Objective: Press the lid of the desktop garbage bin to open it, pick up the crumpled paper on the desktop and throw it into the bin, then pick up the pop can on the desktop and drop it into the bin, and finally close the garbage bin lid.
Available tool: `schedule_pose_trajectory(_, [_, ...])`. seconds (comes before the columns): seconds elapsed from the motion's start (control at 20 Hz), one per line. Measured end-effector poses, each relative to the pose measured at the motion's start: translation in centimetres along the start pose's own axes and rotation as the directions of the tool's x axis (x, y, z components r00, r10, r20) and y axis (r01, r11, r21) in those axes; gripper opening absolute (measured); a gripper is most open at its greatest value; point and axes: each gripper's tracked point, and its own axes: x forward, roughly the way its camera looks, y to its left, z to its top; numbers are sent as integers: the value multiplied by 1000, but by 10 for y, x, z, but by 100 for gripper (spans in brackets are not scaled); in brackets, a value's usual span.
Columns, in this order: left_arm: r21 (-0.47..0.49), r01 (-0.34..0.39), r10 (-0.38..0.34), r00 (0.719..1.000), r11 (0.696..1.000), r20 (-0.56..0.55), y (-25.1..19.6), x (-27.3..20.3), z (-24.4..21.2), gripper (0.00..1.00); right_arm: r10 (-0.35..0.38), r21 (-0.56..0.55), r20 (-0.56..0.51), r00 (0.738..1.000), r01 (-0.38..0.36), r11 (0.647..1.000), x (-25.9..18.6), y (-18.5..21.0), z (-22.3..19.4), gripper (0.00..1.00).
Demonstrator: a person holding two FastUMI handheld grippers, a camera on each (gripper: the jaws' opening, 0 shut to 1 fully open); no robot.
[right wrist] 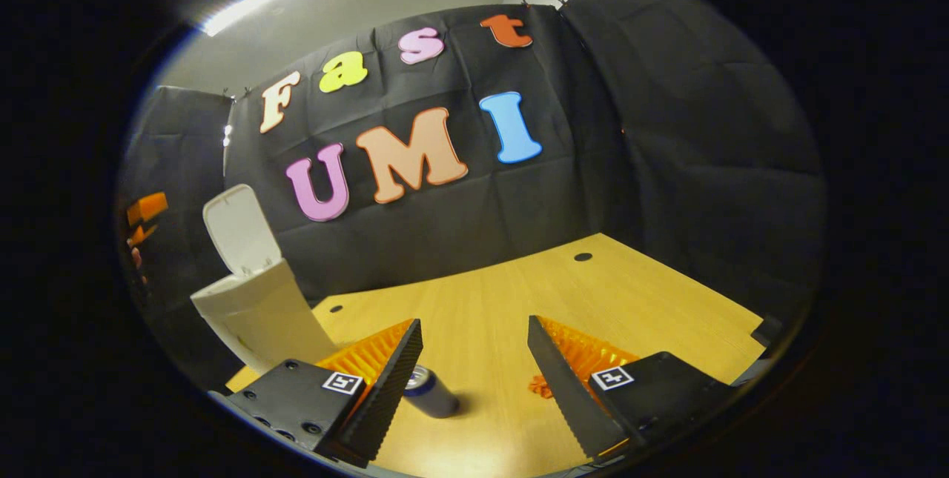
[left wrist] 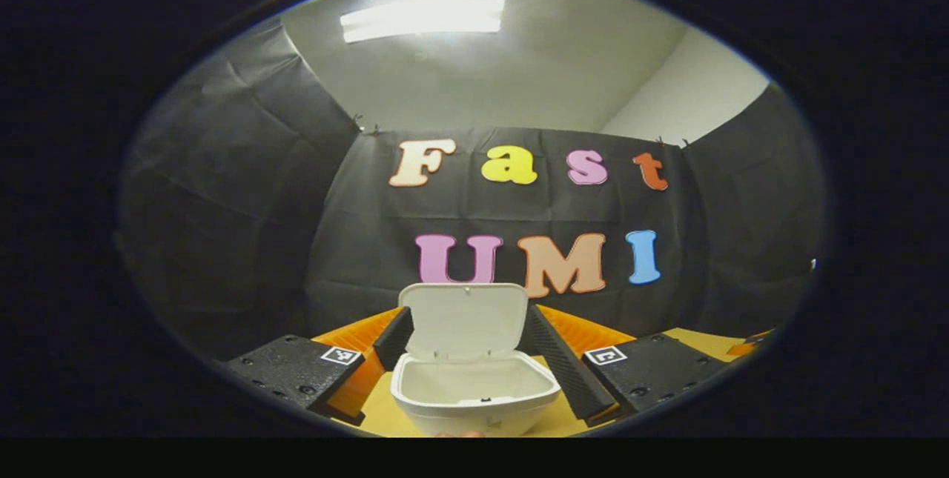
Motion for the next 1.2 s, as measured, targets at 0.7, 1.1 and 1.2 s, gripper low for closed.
schedule_pose_trajectory(0.7, [-21, -213, 213, 977, 977, -2, 9, -81, 34, 92, -57, -148, -428, 902, -8, 989, 116, -78, -133, 56])
schedule_pose_trajectory(1.1, [-215, -253, 239, 967, 943, -89, 42, -82, -8, 93, 162, -55, -251, 954, -181, 982, 64, 13, -2, 35])
schedule_pose_trajectory(1.2, [-227, -256, 233, 964, 940, -124, 50, -83, -17, 94, 266, -99, -177, 948, -286, 953, 52, 70, 50, 34])
